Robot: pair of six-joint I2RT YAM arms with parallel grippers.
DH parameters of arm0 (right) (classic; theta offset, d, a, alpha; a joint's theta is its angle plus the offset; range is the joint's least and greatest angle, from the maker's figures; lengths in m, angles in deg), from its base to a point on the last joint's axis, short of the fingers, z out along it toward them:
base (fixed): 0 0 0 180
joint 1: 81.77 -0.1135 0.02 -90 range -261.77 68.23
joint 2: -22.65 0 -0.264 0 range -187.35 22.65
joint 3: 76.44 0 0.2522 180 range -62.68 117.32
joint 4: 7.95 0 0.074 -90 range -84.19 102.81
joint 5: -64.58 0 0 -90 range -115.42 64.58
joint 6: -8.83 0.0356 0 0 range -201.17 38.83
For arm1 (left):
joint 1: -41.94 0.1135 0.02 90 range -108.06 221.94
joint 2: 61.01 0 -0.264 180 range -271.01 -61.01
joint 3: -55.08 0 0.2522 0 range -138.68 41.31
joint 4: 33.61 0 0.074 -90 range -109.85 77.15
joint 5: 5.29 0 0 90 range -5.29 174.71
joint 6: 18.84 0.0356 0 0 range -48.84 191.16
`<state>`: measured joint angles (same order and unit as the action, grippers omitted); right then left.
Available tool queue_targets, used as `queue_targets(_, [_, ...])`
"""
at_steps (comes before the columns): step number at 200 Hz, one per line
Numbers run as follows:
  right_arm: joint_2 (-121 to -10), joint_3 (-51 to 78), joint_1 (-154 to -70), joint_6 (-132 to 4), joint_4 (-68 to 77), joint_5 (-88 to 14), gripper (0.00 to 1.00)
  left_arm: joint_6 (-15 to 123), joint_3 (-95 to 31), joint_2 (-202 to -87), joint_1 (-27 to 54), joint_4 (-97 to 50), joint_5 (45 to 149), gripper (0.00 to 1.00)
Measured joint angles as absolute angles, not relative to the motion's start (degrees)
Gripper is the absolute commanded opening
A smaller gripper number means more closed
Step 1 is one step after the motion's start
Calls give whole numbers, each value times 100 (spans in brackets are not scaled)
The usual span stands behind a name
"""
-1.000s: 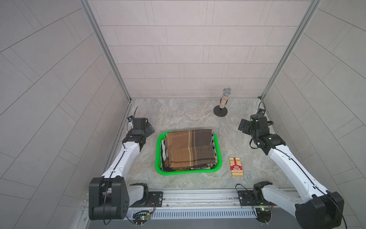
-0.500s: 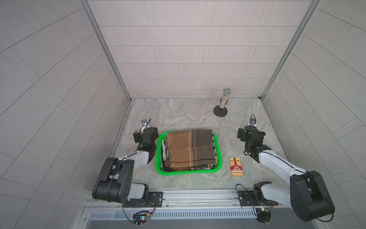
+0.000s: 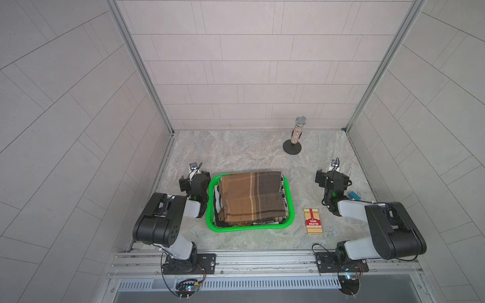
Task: Put the folded scarf in the basket
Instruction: Reset both arms
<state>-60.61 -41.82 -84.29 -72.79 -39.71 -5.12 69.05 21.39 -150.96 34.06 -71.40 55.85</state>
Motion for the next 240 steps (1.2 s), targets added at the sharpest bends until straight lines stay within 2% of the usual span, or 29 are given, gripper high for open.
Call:
queue_targets(43, [-6712,-4669,-8246,-7299,-5193,-807,100,6864,2076,-15088,3443,-7291,5622,100])
queue_targets(104, [-6677,-4269,-8250,-7334,-5046,-963,100,6838,1975,-15092,3566,-7157,5854,100])
queue_targets(240, [-6677,-4287,-8246,-7369,-5053,-1052,100,6757,1925,-15092,3717,-7035,6136,100])
